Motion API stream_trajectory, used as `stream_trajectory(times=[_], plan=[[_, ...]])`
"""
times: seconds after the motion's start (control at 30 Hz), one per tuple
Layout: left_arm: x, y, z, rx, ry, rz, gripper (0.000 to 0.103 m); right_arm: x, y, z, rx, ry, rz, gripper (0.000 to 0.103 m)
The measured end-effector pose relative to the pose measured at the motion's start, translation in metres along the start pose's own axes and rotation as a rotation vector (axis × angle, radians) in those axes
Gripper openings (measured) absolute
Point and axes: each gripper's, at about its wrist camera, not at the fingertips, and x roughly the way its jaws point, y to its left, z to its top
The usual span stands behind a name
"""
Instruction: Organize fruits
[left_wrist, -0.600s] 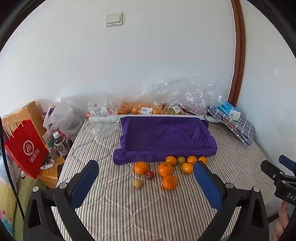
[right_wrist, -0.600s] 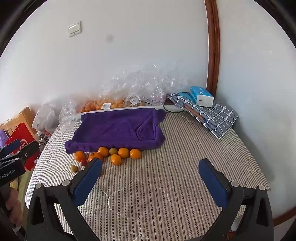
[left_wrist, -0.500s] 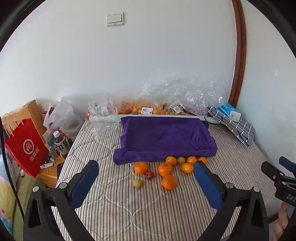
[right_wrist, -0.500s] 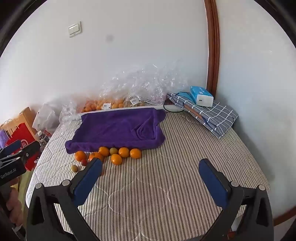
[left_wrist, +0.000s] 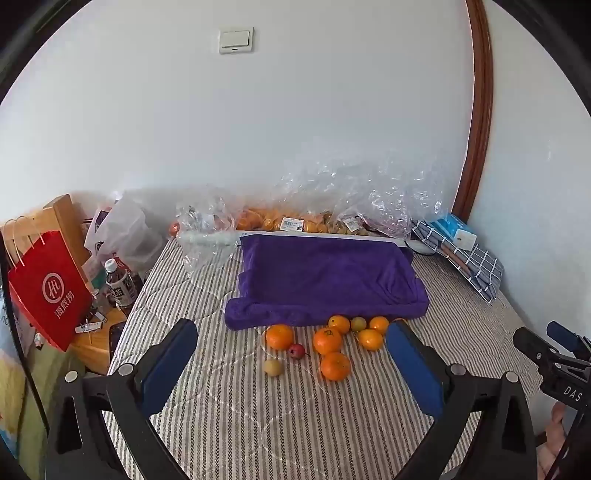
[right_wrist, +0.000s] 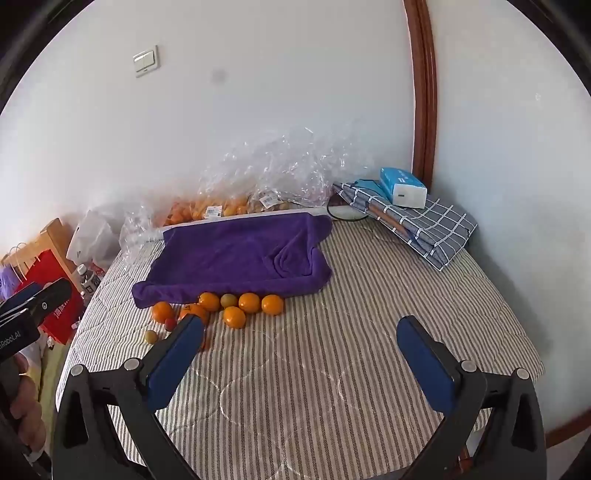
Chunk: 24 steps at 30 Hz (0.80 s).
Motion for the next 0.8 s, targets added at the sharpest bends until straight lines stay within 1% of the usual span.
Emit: stream_trajectory(times=[0.1, 0.8], plan=[[-0.0003, 0.0013, -0.0003, -0.008, 0.002, -0.008, 0.103, 0.002, 0.0016, -0.0009, -0.001, 0.009, 0.011, 0.103], [-0.0024, 0.0017, -0.0034, -0.003, -0.004, -0.006, 0.103, -0.0002, 0.0069, -0.0055, -0.013, -0.002, -0.006, 0.103]])
